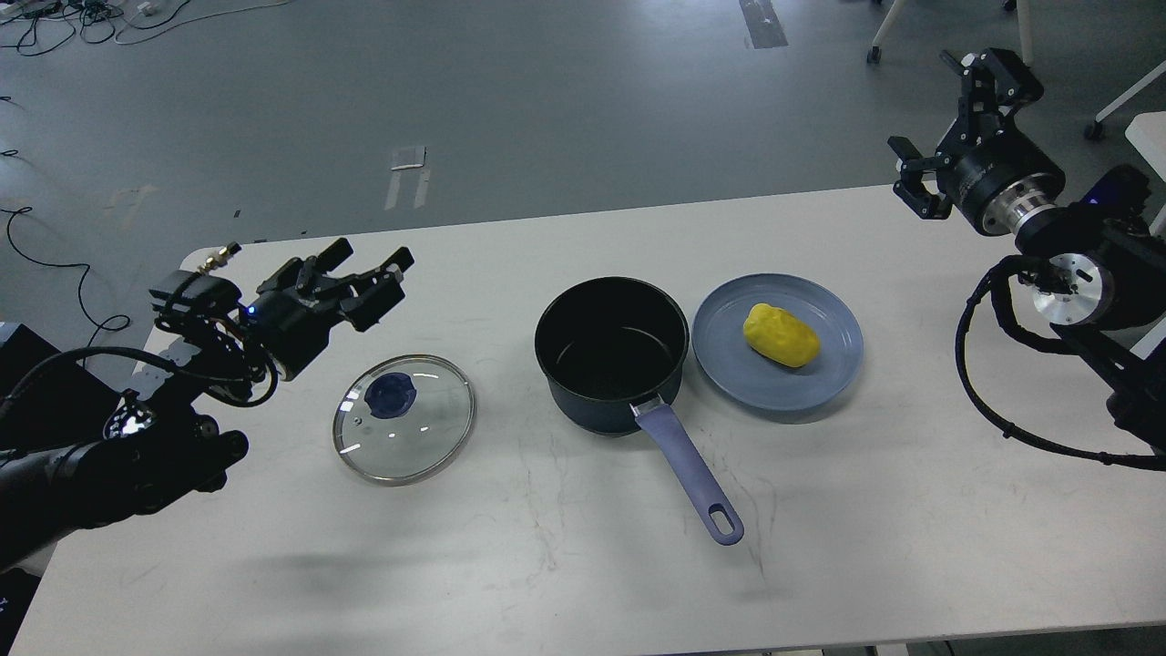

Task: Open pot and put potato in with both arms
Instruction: 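Lower the lid onto the table and release it with the left gripper, then raise the left arm away and move the right gripper toward the potato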

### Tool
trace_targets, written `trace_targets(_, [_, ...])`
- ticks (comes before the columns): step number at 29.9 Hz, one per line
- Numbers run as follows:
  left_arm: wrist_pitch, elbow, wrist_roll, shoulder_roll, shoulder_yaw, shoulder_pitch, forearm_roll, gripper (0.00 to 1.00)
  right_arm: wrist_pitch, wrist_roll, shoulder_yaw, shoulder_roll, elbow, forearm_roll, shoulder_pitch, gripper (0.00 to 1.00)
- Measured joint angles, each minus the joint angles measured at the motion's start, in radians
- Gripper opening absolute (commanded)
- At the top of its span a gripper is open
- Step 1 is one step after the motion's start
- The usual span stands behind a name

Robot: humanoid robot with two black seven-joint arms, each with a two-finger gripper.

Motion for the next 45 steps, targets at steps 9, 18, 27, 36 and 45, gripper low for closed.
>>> trace_targets(9, [-0.309,0.012,0.000,-0.020,-0.177,-0.111,-0.524,0.99,0.001,0.003,-0.031,0.002,0.005,-0.004,0.009,1.00])
trace_targets(18, [-0.581,0.038,0.304,-0.046,-0.430,-0.069,-0.894,0.99,0.040,0.002,-0.040,-0.002,0.014,-0.007,0.011,1.00])
trace_targets(27, [-0.826,0.100,0.521,-0.107,-0.574,-0.017,-1.157,0.99,0.056,0.008,-0.155,-0.039,0.020,-0.106,0.103,1.00])
trace_targets(36, [-0.973,0.091,0.583,-0.134,-0.686,0.025,-1.303,0.99,0.062,0.091,-0.355,-0.075,0.021,-0.390,0.219,1.00])
trace_targets(45, [-0.977,0.089,0.581,-0.136,-0.736,0.046,-1.312,0.99,0.058,0.188,-0.585,-0.136,0.017,-0.695,0.354,1.00])
